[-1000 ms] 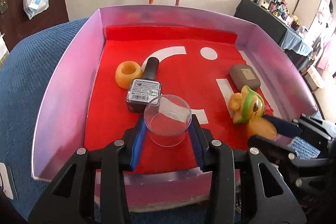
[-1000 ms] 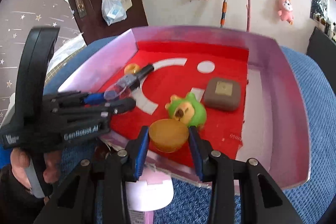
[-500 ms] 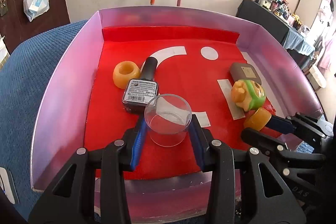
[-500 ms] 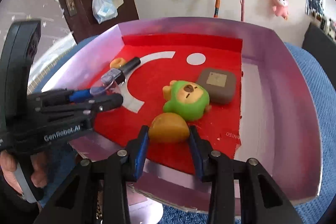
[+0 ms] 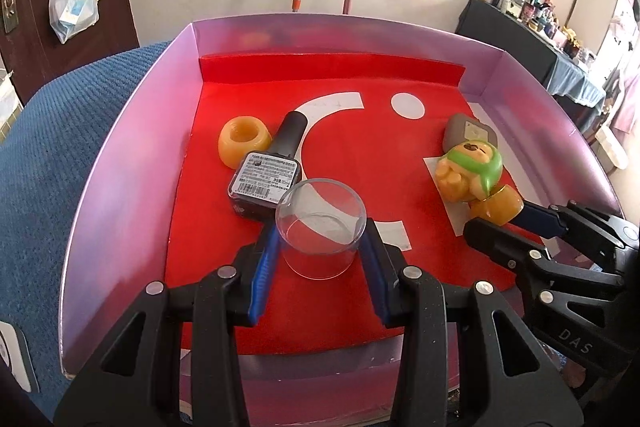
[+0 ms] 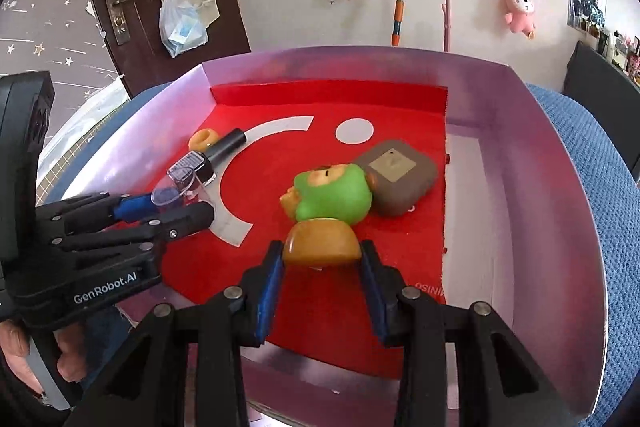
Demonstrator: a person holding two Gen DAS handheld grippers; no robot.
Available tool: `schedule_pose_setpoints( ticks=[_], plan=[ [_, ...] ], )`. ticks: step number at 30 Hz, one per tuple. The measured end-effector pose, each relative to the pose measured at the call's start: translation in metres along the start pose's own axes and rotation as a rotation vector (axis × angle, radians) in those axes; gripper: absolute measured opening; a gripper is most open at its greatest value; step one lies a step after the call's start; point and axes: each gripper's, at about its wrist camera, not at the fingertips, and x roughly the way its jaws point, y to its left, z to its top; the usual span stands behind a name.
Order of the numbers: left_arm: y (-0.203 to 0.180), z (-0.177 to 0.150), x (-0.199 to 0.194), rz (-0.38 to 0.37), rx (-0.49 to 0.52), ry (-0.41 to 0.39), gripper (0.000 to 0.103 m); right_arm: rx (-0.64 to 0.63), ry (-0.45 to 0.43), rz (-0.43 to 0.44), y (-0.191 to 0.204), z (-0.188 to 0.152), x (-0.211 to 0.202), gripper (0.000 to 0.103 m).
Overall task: Organize rigid objects
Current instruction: 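Carry the clear cup with the left tool while the right tool carries the orange sponge into the box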
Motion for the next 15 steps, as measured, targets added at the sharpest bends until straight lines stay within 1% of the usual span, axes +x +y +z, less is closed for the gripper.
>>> schedule_pose_setpoints(
  ticks=[10,15],
  plan=[
    [0.0019,0.0,-0.0004,-0.003,-0.002,0.001,0.038,0.004,0.01,0.004,-0.0005,0.001,0.0012,0.04],
    [0.0022,-0.001,-0.0007,-0.001,-0.004,0.004,0.039,0.024,0.011,0.02,-0.0024,0.0024,0.0023,0.04]
  ],
)
